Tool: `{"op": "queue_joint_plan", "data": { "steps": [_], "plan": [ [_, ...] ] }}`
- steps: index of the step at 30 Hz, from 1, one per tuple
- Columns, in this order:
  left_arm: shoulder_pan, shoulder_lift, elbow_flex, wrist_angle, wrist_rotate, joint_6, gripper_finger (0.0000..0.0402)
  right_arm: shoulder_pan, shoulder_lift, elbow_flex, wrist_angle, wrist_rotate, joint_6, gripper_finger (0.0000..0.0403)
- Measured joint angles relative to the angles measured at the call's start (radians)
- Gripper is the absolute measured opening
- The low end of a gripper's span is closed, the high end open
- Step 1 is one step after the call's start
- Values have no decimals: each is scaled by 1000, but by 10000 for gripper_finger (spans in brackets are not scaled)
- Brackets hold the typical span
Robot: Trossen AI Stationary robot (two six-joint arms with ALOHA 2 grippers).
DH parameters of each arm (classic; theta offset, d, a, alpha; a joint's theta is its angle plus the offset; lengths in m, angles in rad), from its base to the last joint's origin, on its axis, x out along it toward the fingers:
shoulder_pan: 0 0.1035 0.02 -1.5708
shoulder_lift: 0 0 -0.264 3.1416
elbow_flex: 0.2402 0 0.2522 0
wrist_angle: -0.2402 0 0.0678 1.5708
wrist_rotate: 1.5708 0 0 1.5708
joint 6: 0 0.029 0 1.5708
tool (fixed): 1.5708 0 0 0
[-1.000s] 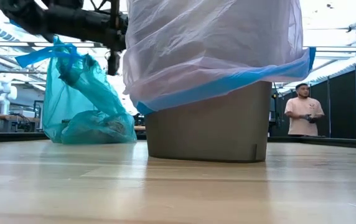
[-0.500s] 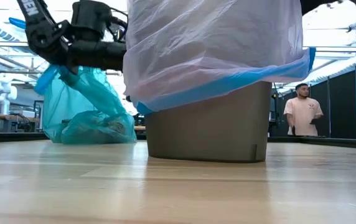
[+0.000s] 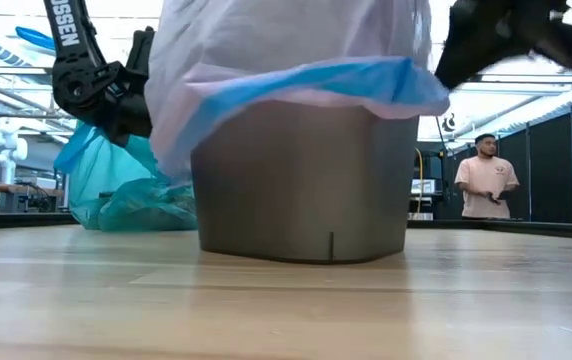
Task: Place trash/remove bag and relplace
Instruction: Insert the trash bag into the trash bin
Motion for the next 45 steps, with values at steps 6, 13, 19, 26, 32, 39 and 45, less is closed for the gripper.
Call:
{"op": "queue_joint_plan", "data": {
  "steps": [6, 13, 19, 26, 32, 39, 45],
  "plan": [
    [15, -37, 0, -2, 18, -2, 0, 53, -87, 144, -240, -24, -23, 0],
    [34, -132, 0, 18, 23, -1, 0, 33, -245, 211, -382, 83, 1, 0],
    [57, -226, 0, 56, 44, 14, 0, -36, -422, 109, -264, 115, 72, 0],
    [91, -273, 0, 54, 150, -20, 0, -153, -656, -141, 119, 0, -111, 0],
    [76, -284, 0, 57, 256, -84, 0, -300, -792, -415, 791, -298, -517, 0],
    [76, -422, 0, 22, 318, -57, 0, -483, -803, -525, 878, -610, -642, 0],
    [82, -627, 0, -116, 285, -27, 0, -606, -768, -543, 881, -819, -745, 0]
  ]
}}
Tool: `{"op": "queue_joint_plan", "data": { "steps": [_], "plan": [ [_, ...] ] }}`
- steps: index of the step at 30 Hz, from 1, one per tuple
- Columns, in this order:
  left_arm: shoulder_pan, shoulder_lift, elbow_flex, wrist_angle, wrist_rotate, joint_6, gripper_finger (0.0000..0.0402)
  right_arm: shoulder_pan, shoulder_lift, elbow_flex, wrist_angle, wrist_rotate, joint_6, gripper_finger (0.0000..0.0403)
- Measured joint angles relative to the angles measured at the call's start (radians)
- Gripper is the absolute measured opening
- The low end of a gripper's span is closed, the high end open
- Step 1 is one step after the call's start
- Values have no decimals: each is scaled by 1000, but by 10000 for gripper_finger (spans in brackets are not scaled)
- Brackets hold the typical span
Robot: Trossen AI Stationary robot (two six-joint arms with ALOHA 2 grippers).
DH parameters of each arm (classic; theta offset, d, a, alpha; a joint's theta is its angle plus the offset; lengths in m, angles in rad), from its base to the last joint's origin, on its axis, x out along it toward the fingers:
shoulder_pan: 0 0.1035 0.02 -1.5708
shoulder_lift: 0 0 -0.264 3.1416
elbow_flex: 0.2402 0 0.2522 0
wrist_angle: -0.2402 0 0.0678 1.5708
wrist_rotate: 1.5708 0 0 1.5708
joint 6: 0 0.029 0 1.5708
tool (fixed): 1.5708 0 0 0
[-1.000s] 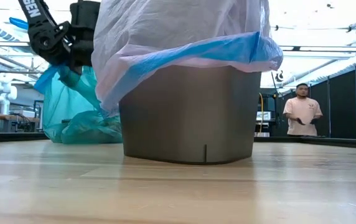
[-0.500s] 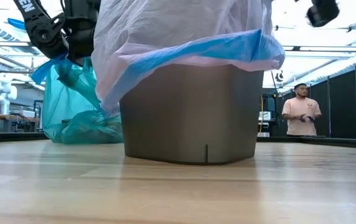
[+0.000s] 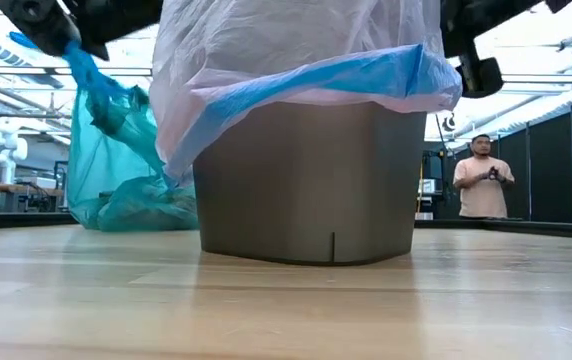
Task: Place trash/remove bag and relplace
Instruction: Insert the trash bag into the trash bin
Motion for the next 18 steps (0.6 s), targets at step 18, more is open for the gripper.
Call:
{"op": "queue_joint_plan", "data": {
  "steps": [18],
  "plan": [
    [-424, -382, 92, -894, -77, -62, 0, -196, 227, 0, 104, -402, -246, 0]
  ]
}}
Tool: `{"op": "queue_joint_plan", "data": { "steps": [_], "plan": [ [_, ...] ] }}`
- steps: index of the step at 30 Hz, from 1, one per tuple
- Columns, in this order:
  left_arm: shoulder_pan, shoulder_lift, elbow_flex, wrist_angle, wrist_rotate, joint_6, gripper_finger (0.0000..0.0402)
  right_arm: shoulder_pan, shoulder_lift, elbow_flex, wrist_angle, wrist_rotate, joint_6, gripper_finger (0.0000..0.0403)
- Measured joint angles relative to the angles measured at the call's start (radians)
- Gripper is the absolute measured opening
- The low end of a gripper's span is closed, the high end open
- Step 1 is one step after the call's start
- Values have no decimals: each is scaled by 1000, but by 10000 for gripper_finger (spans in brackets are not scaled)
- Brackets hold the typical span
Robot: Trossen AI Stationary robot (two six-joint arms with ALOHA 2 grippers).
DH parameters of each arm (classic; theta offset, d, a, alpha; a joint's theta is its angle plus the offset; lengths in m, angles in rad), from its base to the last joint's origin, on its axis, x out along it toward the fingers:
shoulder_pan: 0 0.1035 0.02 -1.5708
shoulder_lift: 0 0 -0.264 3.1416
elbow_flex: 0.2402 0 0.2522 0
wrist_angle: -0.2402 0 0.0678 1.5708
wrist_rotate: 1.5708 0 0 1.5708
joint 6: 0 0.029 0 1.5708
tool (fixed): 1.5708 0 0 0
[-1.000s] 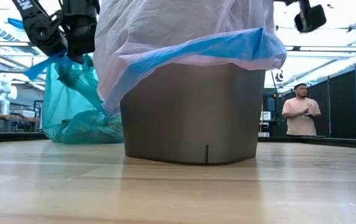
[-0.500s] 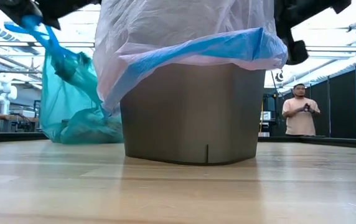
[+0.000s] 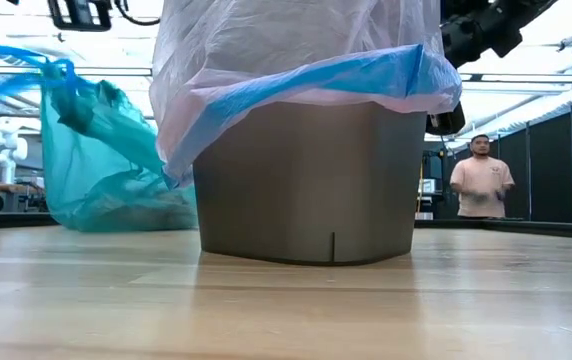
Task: Place trash/remove bag and relplace
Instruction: Insert the trash bag into the trash bin
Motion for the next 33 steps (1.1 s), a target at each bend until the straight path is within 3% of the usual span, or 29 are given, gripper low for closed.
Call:
{"op": "queue_joint_plan", "data": {
  "steps": [3, 7, 18, 26, 33],
  "plan": [
    [-80, 12, 3, -53, -59, -18, 0, -2, 6, 0, 10, -16, -9, 0],
    [-133, 77, 3, -76, -231, 1, 0, -2, 6, 0, 19, -19, -4, 0],
    [-111, 293, 3, -27, -620, -67, 0, 39, 6, 0, 53, -11, 36, 0],
    [-17, 341, 3, 70, -662, -6, 0, 148, 6, 0, 53, 38, 110, 0],
    [89, 337, 3, 69, -621, 73, 0, 273, 7, 0, 51, 168, 209, 0]
  ]
}}
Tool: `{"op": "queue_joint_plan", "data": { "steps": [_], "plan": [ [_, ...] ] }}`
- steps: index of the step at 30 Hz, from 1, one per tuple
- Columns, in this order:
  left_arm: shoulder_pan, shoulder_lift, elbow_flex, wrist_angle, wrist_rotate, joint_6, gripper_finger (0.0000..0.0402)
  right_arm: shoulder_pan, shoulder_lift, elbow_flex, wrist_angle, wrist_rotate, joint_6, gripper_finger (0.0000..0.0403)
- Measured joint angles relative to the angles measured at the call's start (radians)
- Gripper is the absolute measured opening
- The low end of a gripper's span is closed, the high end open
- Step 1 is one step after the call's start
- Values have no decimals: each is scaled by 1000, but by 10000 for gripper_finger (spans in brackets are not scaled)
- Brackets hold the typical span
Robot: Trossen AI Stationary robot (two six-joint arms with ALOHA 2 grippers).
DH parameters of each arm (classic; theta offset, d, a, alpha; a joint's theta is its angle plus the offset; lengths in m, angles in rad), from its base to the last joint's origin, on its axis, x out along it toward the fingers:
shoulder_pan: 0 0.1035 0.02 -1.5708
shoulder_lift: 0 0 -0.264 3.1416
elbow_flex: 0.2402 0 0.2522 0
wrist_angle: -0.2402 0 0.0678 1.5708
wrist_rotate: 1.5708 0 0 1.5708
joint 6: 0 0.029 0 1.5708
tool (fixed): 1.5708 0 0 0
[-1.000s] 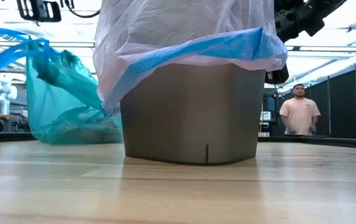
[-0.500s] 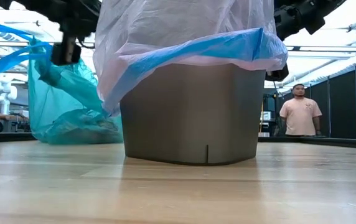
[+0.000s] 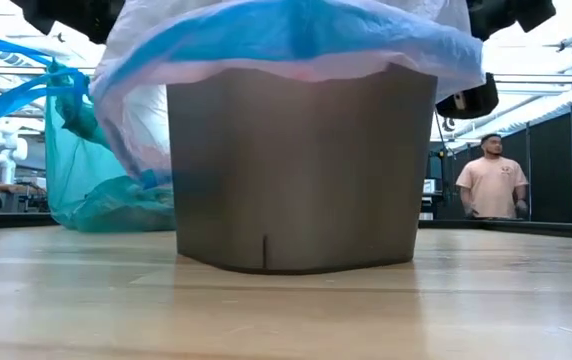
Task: Place trash/remove bag and relplace
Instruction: Insert the trash bag into the trash bin
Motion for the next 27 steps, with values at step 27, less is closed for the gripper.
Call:
{"op": "queue_joint_plan", "data": {
  "steps": [27],
  "plan": [
    [65, -399, 0, -13, -72, 121, 0, 173, -53, 0, -4, 349, 66, 0]
  ]
}}
